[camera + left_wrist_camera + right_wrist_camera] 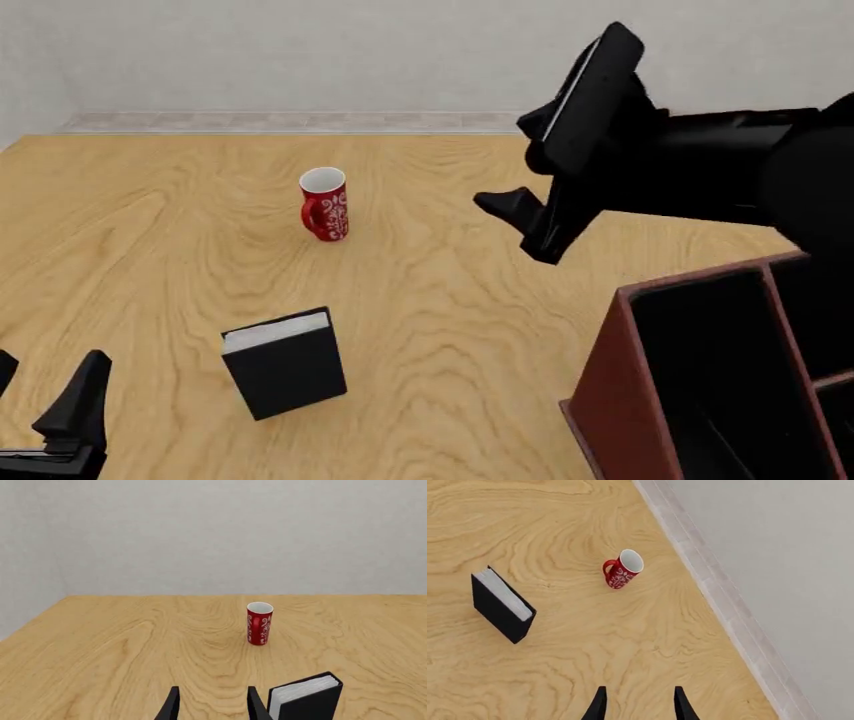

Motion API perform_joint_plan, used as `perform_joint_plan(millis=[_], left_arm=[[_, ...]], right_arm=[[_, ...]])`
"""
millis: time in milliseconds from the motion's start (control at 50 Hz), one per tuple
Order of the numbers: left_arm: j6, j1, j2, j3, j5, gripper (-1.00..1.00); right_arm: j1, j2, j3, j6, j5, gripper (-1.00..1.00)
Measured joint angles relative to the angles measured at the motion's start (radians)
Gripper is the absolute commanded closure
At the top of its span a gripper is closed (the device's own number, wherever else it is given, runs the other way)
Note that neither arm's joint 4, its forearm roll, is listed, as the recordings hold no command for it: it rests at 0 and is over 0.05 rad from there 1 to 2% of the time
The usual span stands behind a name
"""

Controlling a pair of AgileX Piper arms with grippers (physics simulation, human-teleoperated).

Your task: Pick up the book and place it in the left compartment of the caddy.

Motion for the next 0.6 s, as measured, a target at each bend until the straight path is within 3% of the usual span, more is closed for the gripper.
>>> perform_joint_plan(millis=[600], left_arm=[[0.0, 0.0, 0.001, -0.011, 0.01, -1.0]], right_arm=[[0.145, 0.242, -0.185, -0.038, 0.084, -1.0]])
